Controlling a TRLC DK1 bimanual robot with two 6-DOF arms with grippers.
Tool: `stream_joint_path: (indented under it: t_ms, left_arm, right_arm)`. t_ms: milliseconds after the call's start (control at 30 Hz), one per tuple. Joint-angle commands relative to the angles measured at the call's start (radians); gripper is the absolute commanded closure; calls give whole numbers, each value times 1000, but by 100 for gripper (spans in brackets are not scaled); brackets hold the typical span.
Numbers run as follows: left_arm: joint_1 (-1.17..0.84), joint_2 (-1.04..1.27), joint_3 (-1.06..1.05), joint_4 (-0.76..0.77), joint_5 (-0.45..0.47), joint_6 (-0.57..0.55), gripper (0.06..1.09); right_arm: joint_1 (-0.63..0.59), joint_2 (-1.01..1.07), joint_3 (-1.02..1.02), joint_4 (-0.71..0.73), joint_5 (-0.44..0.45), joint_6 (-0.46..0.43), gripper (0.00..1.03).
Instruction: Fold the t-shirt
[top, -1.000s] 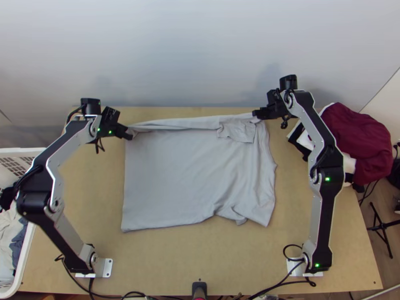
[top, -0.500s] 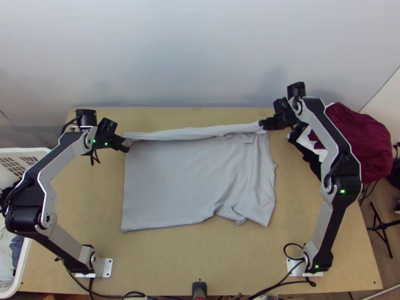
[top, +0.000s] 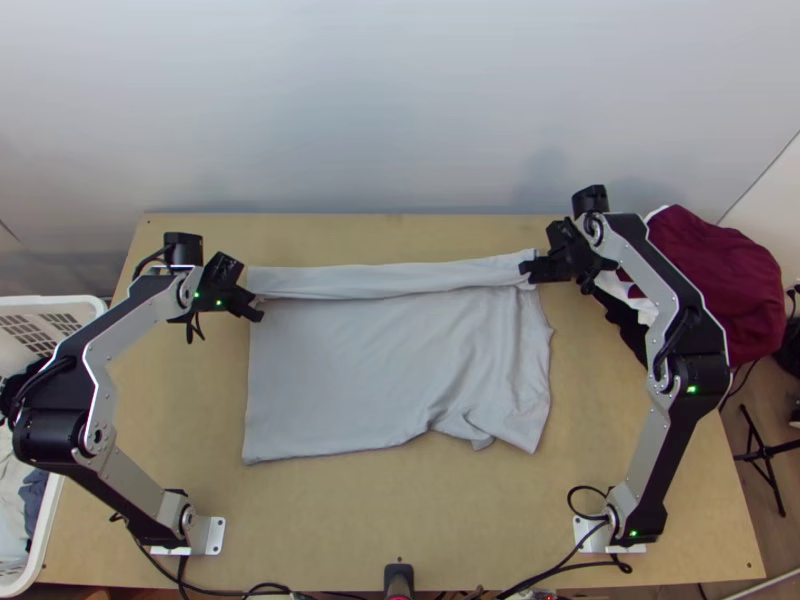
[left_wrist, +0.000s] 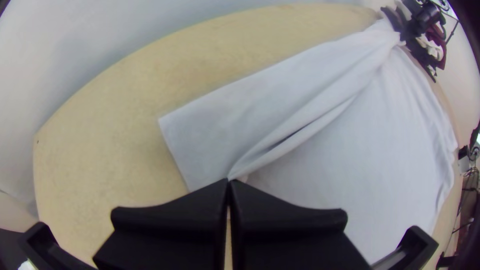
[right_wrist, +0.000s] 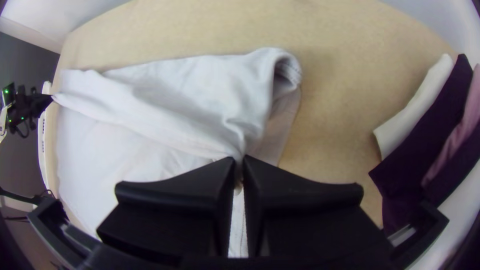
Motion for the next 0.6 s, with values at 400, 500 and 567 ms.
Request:
stream_joint_path:
  t_ms: [400, 500, 567]
  left_arm:
    - [-7, -26, -22, -42, -2, -31, 96]
    - [-10, -34, -26, -49, -2, -31, 94]
    - [-9, -46, -28, -53, -2, -31, 94]
  right_arm:
    - [-7, 60, -7, 3, 11, 4, 88]
    - [-6, 62, -11, 3, 16, 5, 86]
    - [-9, 59, -11, 3, 24, 5, 86]
